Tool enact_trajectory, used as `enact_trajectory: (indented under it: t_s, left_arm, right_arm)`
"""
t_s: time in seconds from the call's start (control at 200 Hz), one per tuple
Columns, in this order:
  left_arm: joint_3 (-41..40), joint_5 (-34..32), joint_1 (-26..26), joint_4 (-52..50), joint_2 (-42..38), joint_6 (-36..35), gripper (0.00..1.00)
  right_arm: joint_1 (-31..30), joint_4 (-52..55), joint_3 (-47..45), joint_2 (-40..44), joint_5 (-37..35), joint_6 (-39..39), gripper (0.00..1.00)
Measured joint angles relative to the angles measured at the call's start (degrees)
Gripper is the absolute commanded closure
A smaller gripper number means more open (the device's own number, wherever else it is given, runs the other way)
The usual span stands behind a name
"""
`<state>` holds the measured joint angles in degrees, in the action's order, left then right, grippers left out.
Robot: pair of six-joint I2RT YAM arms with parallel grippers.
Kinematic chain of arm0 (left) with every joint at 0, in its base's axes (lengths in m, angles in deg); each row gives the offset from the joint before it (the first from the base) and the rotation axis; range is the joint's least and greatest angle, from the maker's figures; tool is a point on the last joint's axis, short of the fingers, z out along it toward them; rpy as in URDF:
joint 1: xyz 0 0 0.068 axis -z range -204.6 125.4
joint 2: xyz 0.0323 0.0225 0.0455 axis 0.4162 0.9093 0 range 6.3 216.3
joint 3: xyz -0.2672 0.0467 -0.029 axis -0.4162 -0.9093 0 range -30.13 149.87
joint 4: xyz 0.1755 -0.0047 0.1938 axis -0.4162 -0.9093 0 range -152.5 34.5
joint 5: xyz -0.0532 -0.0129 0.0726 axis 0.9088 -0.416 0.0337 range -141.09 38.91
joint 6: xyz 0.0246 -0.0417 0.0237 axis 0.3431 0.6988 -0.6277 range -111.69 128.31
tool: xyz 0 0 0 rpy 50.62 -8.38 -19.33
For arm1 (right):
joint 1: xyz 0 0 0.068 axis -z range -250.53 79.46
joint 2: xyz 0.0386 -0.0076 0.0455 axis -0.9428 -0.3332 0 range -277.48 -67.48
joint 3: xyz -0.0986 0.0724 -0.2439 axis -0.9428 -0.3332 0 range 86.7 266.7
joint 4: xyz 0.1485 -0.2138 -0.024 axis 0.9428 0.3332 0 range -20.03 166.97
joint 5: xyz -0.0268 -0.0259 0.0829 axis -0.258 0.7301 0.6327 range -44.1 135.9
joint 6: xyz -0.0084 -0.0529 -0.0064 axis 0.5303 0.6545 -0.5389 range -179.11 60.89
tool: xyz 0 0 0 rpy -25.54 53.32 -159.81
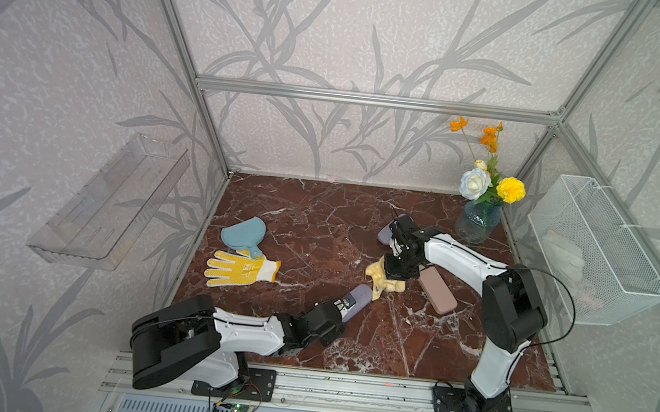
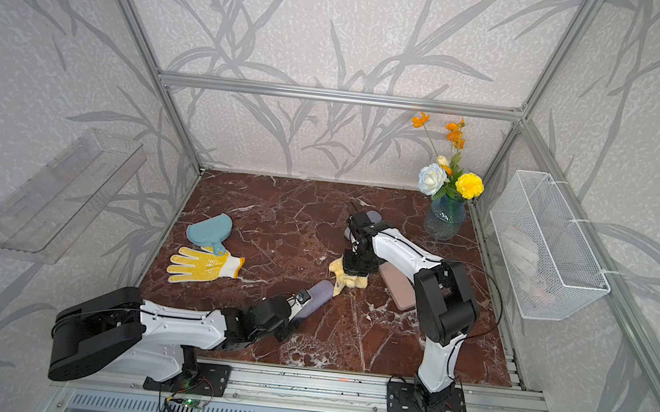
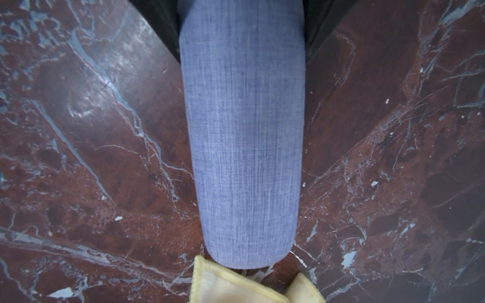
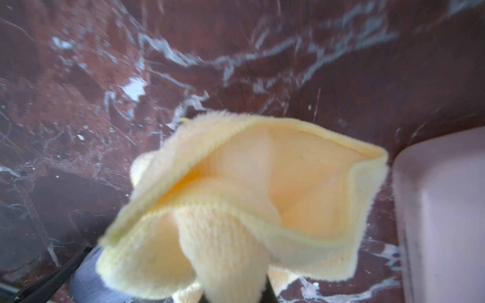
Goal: Wipe the eyeglass case
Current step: Wipe the dirt from the eyeglass case.
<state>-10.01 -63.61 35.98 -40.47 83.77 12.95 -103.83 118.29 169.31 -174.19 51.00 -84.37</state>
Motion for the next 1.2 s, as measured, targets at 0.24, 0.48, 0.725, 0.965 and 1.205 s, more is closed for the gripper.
enact_trajectory:
  t_s: [0.24, 0.48, 0.725, 0.965, 1.205]
  left_arm:
    - [0.20, -4.55, 2.45, -0.33, 0.61, -0.04, 0.84]
    - [1.27, -11.02, 6.03, -0.46, 2.58, 0.09, 0.84]
    - [2.47, -12.04, 8.55, -0.09, 4.13, 0.04, 0.85]
    - [2.56, -14.05, 8.50, -0.42, 4.37, -0.22, 0.85]
    - [2.56, -14.78, 8.41, -0.61, 4.39, -0.52, 0.85]
  right_arm:
    - [-15.47, 2.08, 13.92, -6.51, 4.79, 3.48, 1.00]
    - [-15.58, 1.49, 12.44, -13.88, 21.42, 3.50, 1.00]
    - [-6.64, 0.24, 6.58, -13.38, 20.35, 3.43, 1.00]
    - [-4.98, 5.20, 10.51, -12.46, 0.33, 6.58, 1.00]
    - [-12.70, 4.37, 11.61, -9.11, 13.57, 7.91, 1.00]
